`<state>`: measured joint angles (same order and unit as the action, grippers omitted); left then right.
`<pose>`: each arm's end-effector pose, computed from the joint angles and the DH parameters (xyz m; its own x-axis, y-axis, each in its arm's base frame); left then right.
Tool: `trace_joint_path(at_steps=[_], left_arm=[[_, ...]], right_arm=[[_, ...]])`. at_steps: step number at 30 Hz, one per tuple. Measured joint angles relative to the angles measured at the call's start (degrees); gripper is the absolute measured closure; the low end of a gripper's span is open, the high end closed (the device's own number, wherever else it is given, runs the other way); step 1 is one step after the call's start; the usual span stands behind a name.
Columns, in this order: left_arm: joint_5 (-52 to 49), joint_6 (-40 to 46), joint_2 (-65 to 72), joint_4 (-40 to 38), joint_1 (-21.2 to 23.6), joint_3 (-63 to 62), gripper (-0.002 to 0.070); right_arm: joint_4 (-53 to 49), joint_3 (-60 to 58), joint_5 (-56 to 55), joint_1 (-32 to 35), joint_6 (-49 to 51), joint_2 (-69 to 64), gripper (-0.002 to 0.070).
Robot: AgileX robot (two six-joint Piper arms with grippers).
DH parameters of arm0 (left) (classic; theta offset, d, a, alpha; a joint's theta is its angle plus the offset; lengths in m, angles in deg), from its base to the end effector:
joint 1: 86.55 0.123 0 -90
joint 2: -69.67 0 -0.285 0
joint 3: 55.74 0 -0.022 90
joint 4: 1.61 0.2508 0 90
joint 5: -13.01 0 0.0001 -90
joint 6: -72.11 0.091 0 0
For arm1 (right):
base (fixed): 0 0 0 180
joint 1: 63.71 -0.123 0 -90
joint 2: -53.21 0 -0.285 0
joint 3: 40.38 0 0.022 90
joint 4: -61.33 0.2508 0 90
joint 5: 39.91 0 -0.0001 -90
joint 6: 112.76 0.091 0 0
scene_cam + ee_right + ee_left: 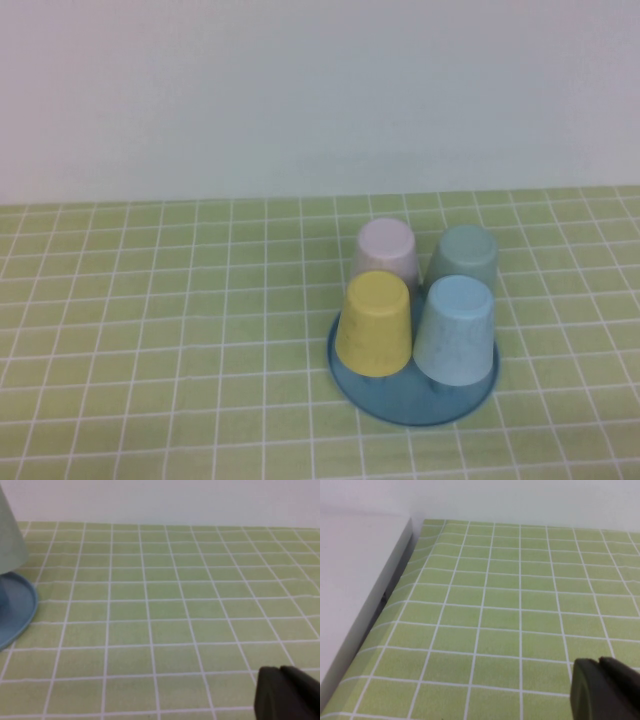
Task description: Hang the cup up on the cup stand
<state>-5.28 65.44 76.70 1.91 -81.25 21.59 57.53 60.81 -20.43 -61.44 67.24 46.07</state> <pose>0.0529 0.0067 0.1845 -0.2107 -0.0778 -0.9744 -0.1235 0.9910 -0.0524 0.0534 -0.0041 0.1738 -0.2685 -0.0519 -0.9619 0.0442 0.9968 -0.0661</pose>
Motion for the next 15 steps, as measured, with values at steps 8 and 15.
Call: trace_joint_path(at_steps=[8, 15], left_arm=[[0.0, 0.0, 0.0, 0.0, 0.0, 0.0, 0.0676], [0.0, 0.0, 0.0, 0.0, 0.0, 0.0, 0.0676]], right_arm=[[-0.1, 0.1, 0.2, -2.0, 0.0, 0.0, 0.0676], [-0.1, 0.1, 0.4, -2.0, 0.0, 0.0, 0.0676]])
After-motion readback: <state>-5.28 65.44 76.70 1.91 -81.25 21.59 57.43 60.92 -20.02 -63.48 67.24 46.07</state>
